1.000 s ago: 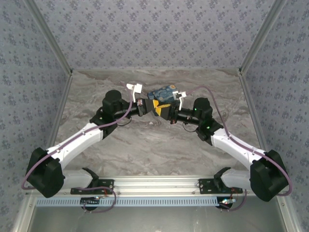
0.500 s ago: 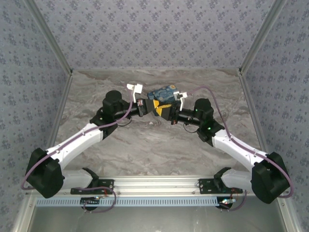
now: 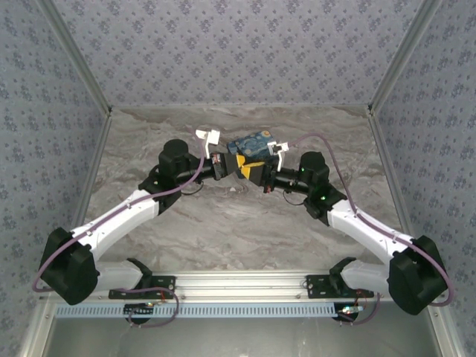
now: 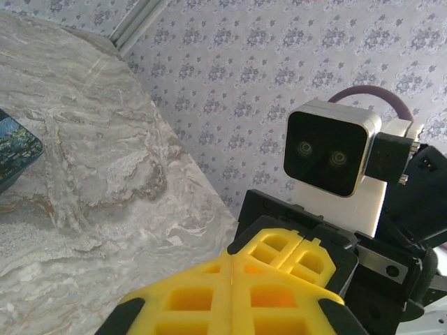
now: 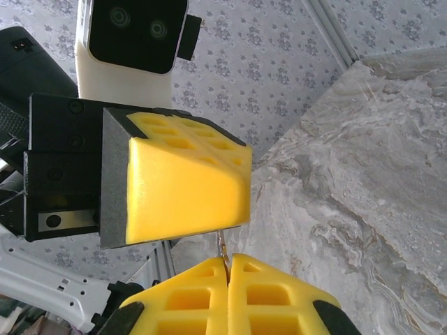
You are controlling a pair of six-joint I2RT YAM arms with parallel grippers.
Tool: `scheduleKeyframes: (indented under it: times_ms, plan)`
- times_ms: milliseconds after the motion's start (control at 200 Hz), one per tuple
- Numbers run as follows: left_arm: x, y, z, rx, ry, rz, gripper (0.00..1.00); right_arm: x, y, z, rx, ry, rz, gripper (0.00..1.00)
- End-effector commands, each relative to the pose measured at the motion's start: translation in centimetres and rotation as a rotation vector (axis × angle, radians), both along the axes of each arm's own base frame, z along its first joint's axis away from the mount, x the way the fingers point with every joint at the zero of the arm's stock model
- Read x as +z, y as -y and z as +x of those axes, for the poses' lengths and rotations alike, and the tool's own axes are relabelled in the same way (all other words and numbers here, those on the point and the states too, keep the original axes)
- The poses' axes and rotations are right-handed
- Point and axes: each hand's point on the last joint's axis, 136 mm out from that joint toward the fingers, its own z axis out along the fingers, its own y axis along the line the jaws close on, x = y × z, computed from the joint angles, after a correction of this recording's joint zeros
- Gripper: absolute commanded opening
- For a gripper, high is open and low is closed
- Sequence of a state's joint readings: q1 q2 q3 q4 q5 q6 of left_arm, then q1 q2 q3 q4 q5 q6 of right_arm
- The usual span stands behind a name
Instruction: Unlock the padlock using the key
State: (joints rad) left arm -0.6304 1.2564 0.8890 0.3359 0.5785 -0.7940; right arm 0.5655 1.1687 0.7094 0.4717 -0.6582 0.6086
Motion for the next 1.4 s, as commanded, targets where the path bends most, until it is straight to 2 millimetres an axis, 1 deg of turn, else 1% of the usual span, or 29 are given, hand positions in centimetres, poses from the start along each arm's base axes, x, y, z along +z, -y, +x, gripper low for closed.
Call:
scheduleKeyframes:
  times_ms: [0,35,55,75,125,150,185,220,275,320,380,465,530,595,695,854,989,1119,1269,1394]
  plan:
    - [1.7,-1.3,0.6,0.059,0.044,-0.020,0.14,-1.4,0.8,-0.3,-0.027,-0.021,-0.067,0.00]
    - [1.5,-1.5,0.8,0.069,0.039,-0.012,0.18,-1.7,1.1,-0.3,-0.035,-0.027,-0.084,0.00]
    - [1.2,-1.6,1.0,0.076,0.031,-0.004,0.22,-1.9,1.3,-0.3,-0.043,-0.029,-0.097,0.00]
    - [1.0,-1.7,1.2,0.083,0.024,0.005,0.28,-2.1,1.4,-0.3,-0.050,-0.029,-0.110,0.00]
    - [0.4,-2.2,1.7,0.107,0.009,0.031,0.49,-3.0,1.9,-0.4,-0.064,-0.044,-0.157,0.00]
    - [-0.1,-2.4,2.0,0.123,-0.003,0.048,0.56,-3.4,2.2,-0.4,-0.072,-0.049,-0.176,0.00]
    - [-0.9,-2.8,2.5,0.152,-0.020,0.077,0.65,-3.9,2.6,-0.5,-0.084,-0.054,-0.203,0.00]
    - [-1.8,-3.2,3.0,0.182,-0.040,0.113,0.72,-4.2,3.0,-0.5,-0.096,-0.057,-0.227,0.00]
    - [-3.8,-3.7,3.7,0.227,-0.078,0.181,0.80,-4.9,3.6,-0.6,-0.113,-0.070,-0.264,0.00]
    - [-5.6,-4.2,4.4,0.258,-0.120,0.243,0.85,-5.5,4.1,-0.6,-0.129,-0.081,-0.293,0.00]
    - [-8.0,-4.3,5.1,0.277,-0.177,0.303,0.89,-6.2,4.6,-0.6,-0.145,-0.095,-0.323,0.00]
    - [-11.0,-3.8,6.0,0.282,-0.268,0.357,0.99,-7.2,5.2,-0.6,-0.165,-0.124,-0.367,0.00]
    - [-13.3,-3.4,6.9,0.294,-0.340,0.393,0.99,-8.0,5.7,-0.6,-0.181,-0.145,-0.398,0.00]
    - [-15.2,-2.9,7.8,0.301,-0.401,0.419,0.99,-8.6,6.0,-0.7,-0.189,-0.164,-0.419,0.00]
    - [-17.5,-2.0,9.2,0.309,-0.468,0.438,1.00,-9.1,6.4,-1.0,-0.193,-0.179,-0.429,0.00]
    - [-20.5,-0.7,11.4,0.329,-0.557,0.437,0.99,-9.4,7.1,-1.4,-0.209,-0.183,-0.422,0.00]
    - [-21.8,0.0,12.9,0.351,-0.596,0.400,1.00,-9.3,7.7,-1.7,-0.224,-0.185,-0.408,0.00]
    - [-22.8,-0.2,13.5,0.374,-0.615,0.404,0.98,-9.4,8.2,-1.8,-0.235,-0.188,-0.403,0.00]
    - [-24.2,-1.1,13.4,0.408,-0.646,0.413,0.94,-9.5,8.4,-1.8,-0.239,-0.194,-0.400,0.00]
    - [-25.4,-2.0,12.7,0.431,-0.672,0.437,0.90,-9.6,8.5,-1.7,-0.242,-0.199,-0.401,0.00]
